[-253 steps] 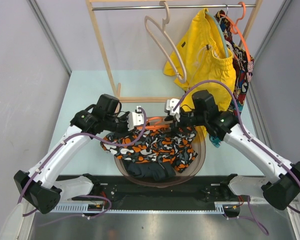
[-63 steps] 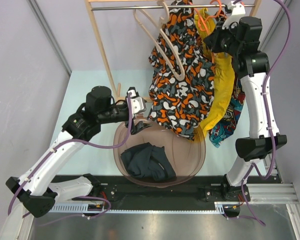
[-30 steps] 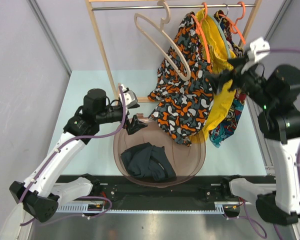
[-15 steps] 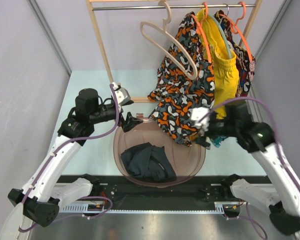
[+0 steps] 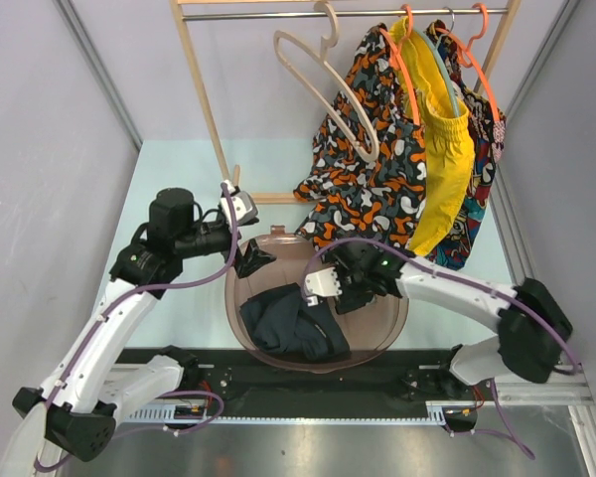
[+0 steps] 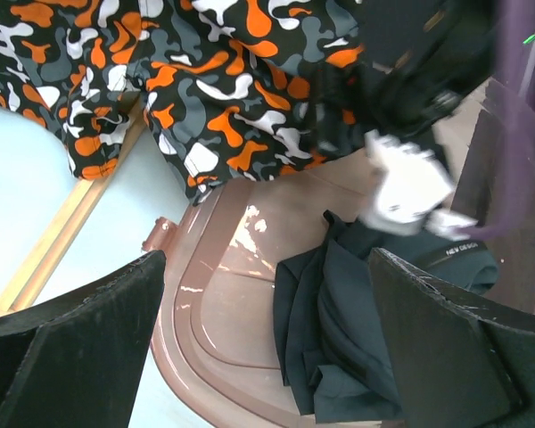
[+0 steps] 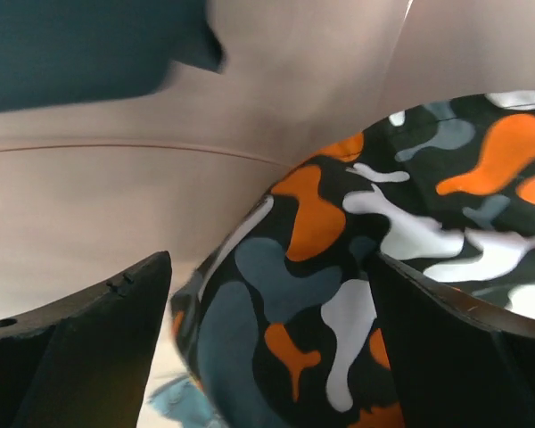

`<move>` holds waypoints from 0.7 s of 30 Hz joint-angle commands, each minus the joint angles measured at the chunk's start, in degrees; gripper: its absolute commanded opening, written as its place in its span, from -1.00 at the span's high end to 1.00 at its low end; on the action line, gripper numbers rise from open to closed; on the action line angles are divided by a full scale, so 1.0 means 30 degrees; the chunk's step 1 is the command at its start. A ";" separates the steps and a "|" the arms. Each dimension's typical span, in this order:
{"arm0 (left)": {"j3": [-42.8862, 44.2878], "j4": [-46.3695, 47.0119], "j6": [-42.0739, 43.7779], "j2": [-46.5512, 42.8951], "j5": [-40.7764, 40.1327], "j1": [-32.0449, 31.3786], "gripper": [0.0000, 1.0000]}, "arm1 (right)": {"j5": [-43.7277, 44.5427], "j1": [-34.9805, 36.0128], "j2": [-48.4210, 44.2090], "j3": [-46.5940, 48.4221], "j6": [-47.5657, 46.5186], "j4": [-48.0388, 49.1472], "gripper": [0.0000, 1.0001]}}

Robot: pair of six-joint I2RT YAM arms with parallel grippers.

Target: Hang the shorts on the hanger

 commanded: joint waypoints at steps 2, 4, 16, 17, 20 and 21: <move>-0.0312 -0.0346 0.0932 -0.0530 -0.0047 0.0299 -1.00 | 0.5618 -0.0164 0.2155 -0.0413 -0.1017 0.5350 -0.67; -0.0342 -0.0287 0.0991 -0.0501 0.0011 0.0358 -0.99 | 0.7165 -0.0252 0.2274 -0.0442 -0.0988 0.6839 -0.24; -0.0313 0.0328 0.0581 0.0114 0.0890 0.0797 -1.00 | 0.8027 -0.4138 0.0599 0.0201 -0.4766 1.6746 1.00; -0.0284 0.0386 0.0494 0.0172 0.0891 0.0826 -0.99 | 0.7822 -0.4584 0.0923 0.0405 -0.4796 1.7128 1.00; -0.0312 0.0475 0.0435 0.0260 0.0803 0.1002 -0.99 | 0.7148 -0.6080 0.2181 0.1109 -0.4563 1.7775 1.00; -0.0313 0.0475 0.0434 0.0290 0.0774 0.1118 -0.99 | 0.6885 -0.6344 0.2476 0.1256 -0.4504 1.7602 0.93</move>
